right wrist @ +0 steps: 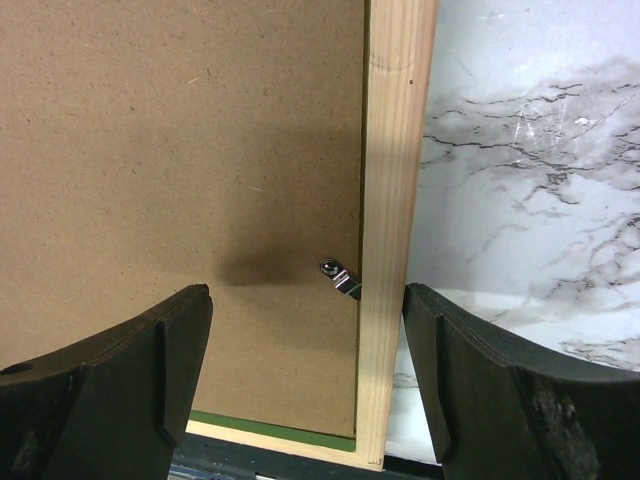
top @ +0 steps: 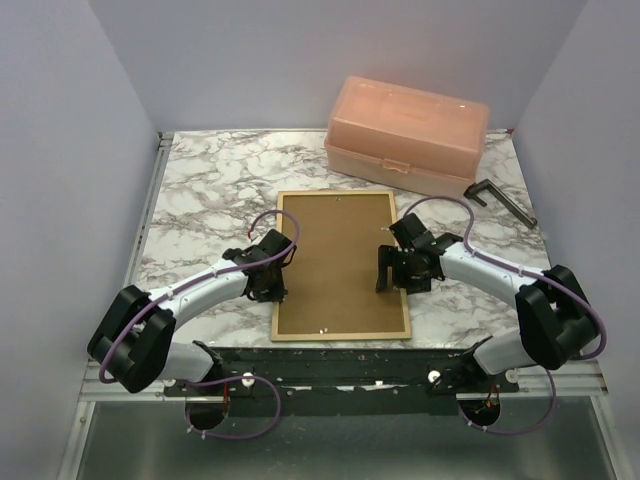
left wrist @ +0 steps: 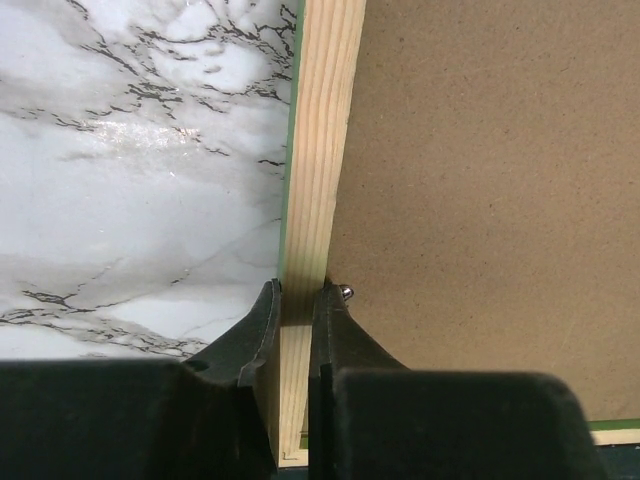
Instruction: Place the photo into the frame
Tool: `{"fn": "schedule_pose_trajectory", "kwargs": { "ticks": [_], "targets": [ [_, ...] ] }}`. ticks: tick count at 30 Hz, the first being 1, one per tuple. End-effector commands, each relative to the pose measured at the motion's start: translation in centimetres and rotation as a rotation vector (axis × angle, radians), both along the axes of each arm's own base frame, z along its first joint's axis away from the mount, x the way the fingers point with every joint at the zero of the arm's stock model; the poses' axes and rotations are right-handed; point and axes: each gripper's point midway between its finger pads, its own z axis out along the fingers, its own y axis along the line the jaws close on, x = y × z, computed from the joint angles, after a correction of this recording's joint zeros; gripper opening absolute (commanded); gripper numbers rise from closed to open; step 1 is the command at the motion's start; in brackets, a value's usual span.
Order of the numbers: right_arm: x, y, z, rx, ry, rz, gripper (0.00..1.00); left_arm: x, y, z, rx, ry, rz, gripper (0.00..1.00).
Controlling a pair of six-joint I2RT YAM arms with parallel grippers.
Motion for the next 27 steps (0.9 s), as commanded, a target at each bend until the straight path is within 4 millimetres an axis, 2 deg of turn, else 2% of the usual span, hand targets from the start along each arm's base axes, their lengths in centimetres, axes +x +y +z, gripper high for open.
{"fn": "schedule_pose_trajectory", "kwargs": {
  "ticks": [1, 6, 8, 10, 11, 14, 19, 24, 27],
  "targets": [
    [0.6, 0.3, 0.1, 0.024, -0.008, -0.001, 0.84, -1.4, 1.0, -1.9, 0.062, 0.059, -0.002, 0.0],
    [1.0, 0.2, 0.8, 0.08, -0.011, -0.016, 0.85, -1.2, 0.8, -0.7, 0.042, 0.03, 0.009, 0.01],
    [1.2, 0.1, 1.3, 0.115, -0.014, -0.024, 0.85, -1.0, 0.7, 0.2, 0.026, 0.009, 0.019, 0.17],
    [1.4, 0.0, 1.9, 0.149, -0.017, -0.035, 0.87, -1.0, 0.4, 1.1, -0.009, -0.01, 0.025, 0.43],
    [1.5, -0.1, 2.2, 0.163, -0.021, -0.04, 0.87, -1.0, 0.1, 1.5, -0.032, -0.017, 0.03, 0.51],
    [2.0, -0.1, 3.4, 0.183, -0.039, -0.053, 0.89, -1.1, -0.8, 3.0, -0.115, -0.045, 0.036, 0.66],
    [3.7, -1.2, 4.6, 0.21, -0.036, -0.109, 0.94, -1.2, -2.8, 4.4, -0.271, -0.058, 0.004, 0.77],
    [5.2, -3.3, 3.5, 0.244, 0.02, -0.199, 0.96, -1.3, -2.9, 3.9, -0.313, 0.023, -0.021, 0.79],
    [6.1, -3.3, 2.8, 0.256, 0.052, -0.196, 0.96, -1.5, -3.3, 3.5, -0.333, 0.066, -0.04, 0.8]
  ]
}}
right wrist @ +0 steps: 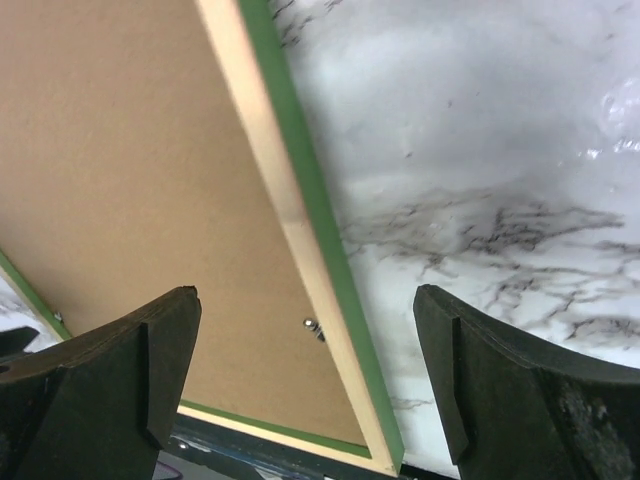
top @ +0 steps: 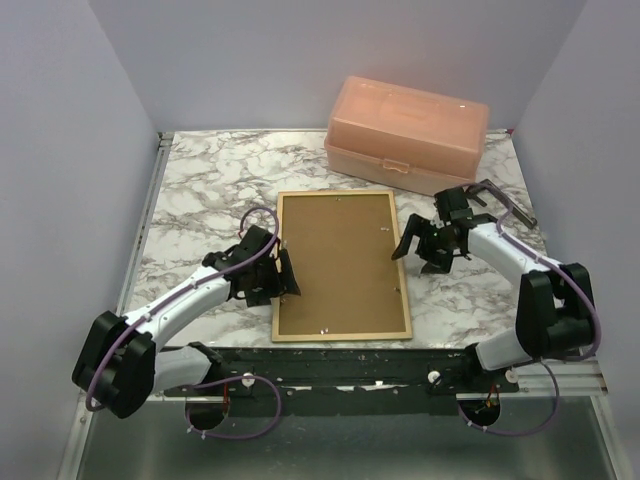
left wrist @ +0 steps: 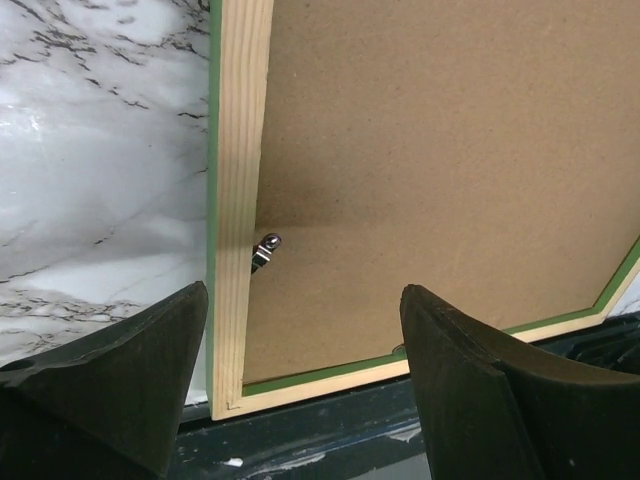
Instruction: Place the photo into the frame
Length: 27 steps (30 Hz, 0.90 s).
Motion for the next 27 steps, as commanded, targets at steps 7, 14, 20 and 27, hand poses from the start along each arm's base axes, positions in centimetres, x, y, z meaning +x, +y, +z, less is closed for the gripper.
{"fn": "schedule_pose_trajectory", "kwargs": {
  "ticks": [7, 14, 20, 27],
  "targets": [
    [-0.9, 1.9, -3.4, 0.14, 0.146, 0.078, 0.96, -2.2, -3.0, -2.6, -0.143, 0.149, -0.137, 0.79],
    [-5.8, 2.2, -3.6, 0.192, 0.207, 0.1, 0.95, -5.2, -3.7, -2.8, -0.127, 0.202, -0.18, 0.77],
    [-9.0, 2.0, -2.6, 0.163, 0.23, 0.096, 0.94, -7.6, -2.1, -2.7, -0.075, 0.214, -0.134, 0.77],
    [-5.6, 0.2, -1.1, 0.023, 0.133, 0.027, 1.0, -6.5, 0.8, -1.1, 0.033, 0.141, -0.103, 0.84]
  ]
}}
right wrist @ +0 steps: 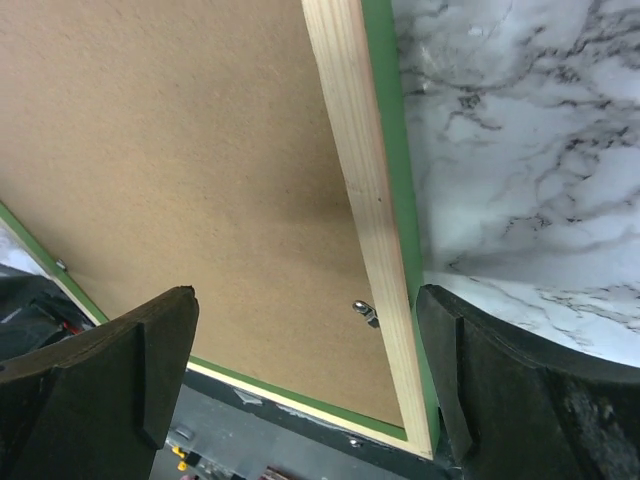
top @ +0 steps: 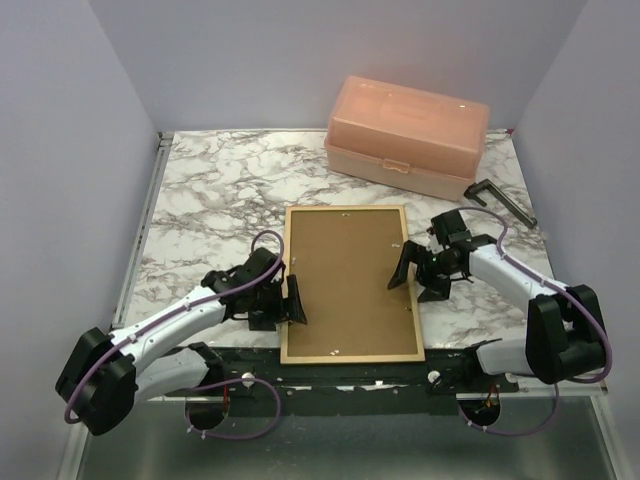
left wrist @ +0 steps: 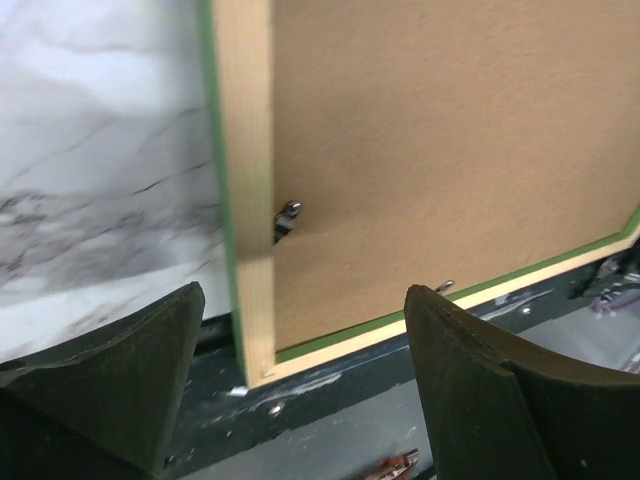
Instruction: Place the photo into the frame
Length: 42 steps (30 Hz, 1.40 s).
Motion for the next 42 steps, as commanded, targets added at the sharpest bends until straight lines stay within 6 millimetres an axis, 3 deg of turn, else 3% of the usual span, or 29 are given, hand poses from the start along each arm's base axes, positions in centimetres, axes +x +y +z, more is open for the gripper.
{"fn": "schedule_pose_trajectory", "kwargs": {
  "ticks": [1, 8, 13, 21, 28, 39, 42],
  "targets": [
    [1.8, -0.5, 1.1, -0.062, -0.019, -0.038, 1.0, 0.7, 2.5, 0.5, 0.132, 0.012, 0.022, 0.86],
    [5.3, -0.3, 1.1, -0.09, -0.046, -0.048, 1.0, 7.2, 2.4, 2.3, 0.216, -0.03, -0.002, 0.86],
    [7.6, -0.2, 1.2, -0.083, -0.067, -0.064, 1.0, 11.9, 2.4, 1.5, 0.236, -0.026, 0.008, 0.83],
    [7.7, 0.0, -0.8, -0.071, -0.023, -0.042, 1.0, 18.1, 2.0, 0.5, 0.297, -0.037, 0.007, 0.7],
    [7.4, -0.7, -1.8, -0.078, -0.006, -0.049, 1.0, 19.5, 1.4, -1.4, 0.306, -0.017, -0.003, 0.6],
    [8.6, -0.7, -1.9, -0.046, -0.006, -0.046, 1.0, 19.3, 1.8, -3.0, 0.373, -0.009, -0.019, 0.5],
    [8.9, -0.6, -1.7, -0.043, -0.013, -0.045, 1.0, 18.9, 2.5, -3.7, 0.42, -0.005, -0.023, 0.4]
  ]
}}
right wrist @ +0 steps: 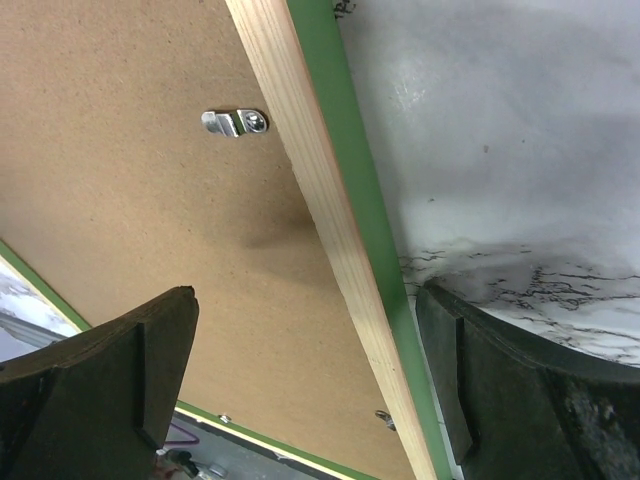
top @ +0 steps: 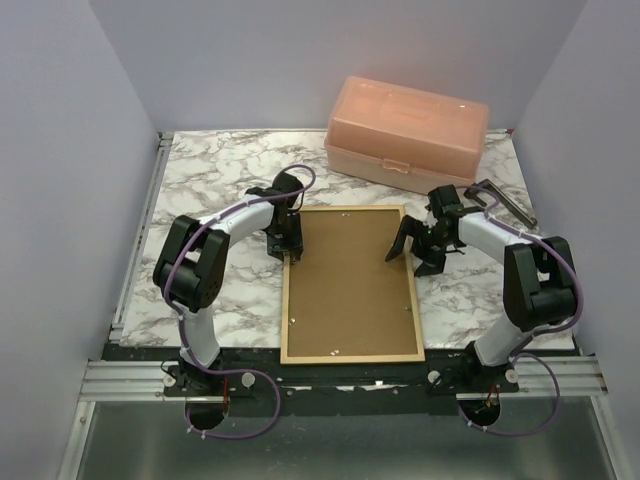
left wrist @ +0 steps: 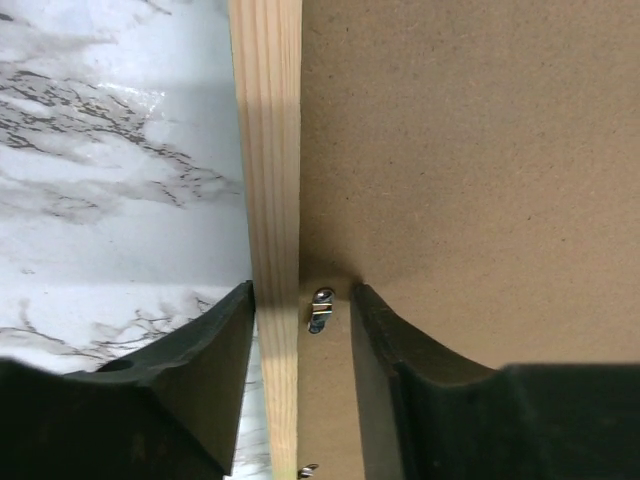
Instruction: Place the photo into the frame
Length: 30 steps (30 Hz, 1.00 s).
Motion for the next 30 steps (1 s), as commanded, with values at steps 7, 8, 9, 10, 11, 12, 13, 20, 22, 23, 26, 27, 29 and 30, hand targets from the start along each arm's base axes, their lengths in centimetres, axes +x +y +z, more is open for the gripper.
{"fn": "schedule_pose_trajectory", "kwargs": {
  "ticks": [7, 8, 9, 10, 11, 12, 13, 20, 22, 23, 26, 27, 29, 30],
  "targets": [
    [1.8, -0.6, -0.4, -0.029, -0.028, 0.021, 1.0, -0.6, 2.1, -2.1, 0.131, 0.002, -0.013, 0.08],
    [2.1, -0.7, -0.3, -0.034, -0.032, 0.024, 1.0, -0.6, 2.1, -2.1, 0.133, 0.0, -0.014, 0.05],
    [2.3, -0.9, -0.3, -0.05, -0.034, 0.029, 1.0, -0.7, 2.2, -2.1, 0.133, -0.001, -0.018, 0.01],
    [2.6, -1.1, -0.4, -0.067, -0.036, 0.03, 1.0, -0.7, 2.2, -2.1, 0.135, -0.002, -0.021, 0.0],
    [2.9, -1.4, -0.3, -0.086, -0.041, 0.031, 1.0, -0.8, 2.3, -2.1, 0.139, -0.002, -0.024, 0.0],
    [3.3, -1.6, -0.3, -0.103, -0.048, 0.031, 1.0, -0.8, 2.4, -2.1, 0.14, -0.002, -0.026, 0.0],
    [3.5, -1.9, -0.3, -0.123, -0.051, 0.032, 1.0, -0.9, 2.5, -2.2, 0.143, -0.002, -0.029, 0.0],
    [4.7, -2.5, -0.3, -0.167, -0.062, 0.037, 1.0, -1.0, 2.4, -1.5, 0.133, -0.018, -0.041, 0.0],
    [4.6, -2.5, -0.2, -0.164, -0.064, 0.039, 1.0, -1.0, 2.4, -0.9, 0.133, -0.023, -0.04, 0.18],
    [4.4, -2.5, -0.3, -0.162, -0.062, 0.04, 1.0, -1.1, 2.4, -0.6, 0.132, -0.026, -0.034, 0.33],
    [4.1, -2.4, -0.1, -0.154, -0.065, 0.038, 1.0, -1.1, 2.0, 0.4, 0.101, -0.048, -0.023, 0.5],
    [4.0, -2.4, 0.0, -0.152, -0.067, 0.037, 1.0, -1.1, 1.8, 0.7, 0.087, -0.053, -0.019, 0.5],
    [3.8, -2.5, 0.1, -0.153, -0.07, 0.038, 1.0, -1.1, 1.7, 1.0, 0.076, -0.057, -0.01, 0.5],
    [3.7, -2.4, 0.1, -0.15, -0.069, 0.039, 1.0, -1.1, 1.7, 1.0, 0.075, -0.06, -0.007, 0.49]
  ]
}}
